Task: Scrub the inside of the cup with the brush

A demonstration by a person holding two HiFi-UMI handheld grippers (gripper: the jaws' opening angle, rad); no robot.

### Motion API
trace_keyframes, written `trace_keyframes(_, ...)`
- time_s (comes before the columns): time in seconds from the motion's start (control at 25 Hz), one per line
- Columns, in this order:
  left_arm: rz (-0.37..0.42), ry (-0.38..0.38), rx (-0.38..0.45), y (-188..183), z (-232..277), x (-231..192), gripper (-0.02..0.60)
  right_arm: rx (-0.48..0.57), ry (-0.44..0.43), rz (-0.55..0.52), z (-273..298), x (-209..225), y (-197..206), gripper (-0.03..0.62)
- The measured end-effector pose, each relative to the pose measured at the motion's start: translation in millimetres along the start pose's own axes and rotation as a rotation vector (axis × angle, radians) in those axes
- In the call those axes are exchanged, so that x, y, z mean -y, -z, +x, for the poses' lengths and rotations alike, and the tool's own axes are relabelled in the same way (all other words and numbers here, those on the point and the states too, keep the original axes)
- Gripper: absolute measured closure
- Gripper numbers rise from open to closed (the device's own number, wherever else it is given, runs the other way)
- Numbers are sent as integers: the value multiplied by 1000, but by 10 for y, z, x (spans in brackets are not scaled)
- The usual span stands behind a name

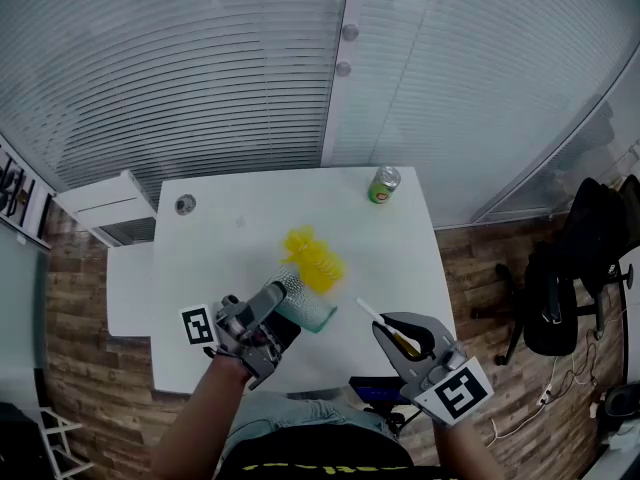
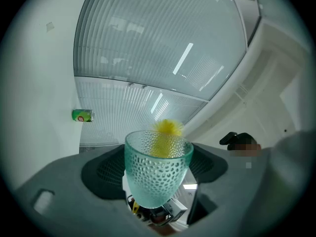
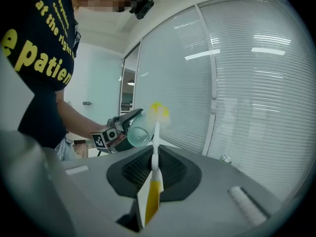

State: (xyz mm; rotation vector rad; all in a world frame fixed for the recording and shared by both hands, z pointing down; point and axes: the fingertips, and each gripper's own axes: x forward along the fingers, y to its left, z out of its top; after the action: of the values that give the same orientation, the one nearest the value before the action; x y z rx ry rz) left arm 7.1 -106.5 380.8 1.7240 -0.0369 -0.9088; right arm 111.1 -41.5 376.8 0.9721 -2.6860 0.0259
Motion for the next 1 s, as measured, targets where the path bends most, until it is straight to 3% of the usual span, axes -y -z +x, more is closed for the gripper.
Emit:
trace_keyframes(0.4, -4, 20, 73, -139, -67, 17, 188, 44, -65, -8, 67, -290, -178, 557)
trace_keyframes(1.0, 22, 81, 83, -133, -103, 181, 187, -21, -9, 156, 50, -51, 243, 559)
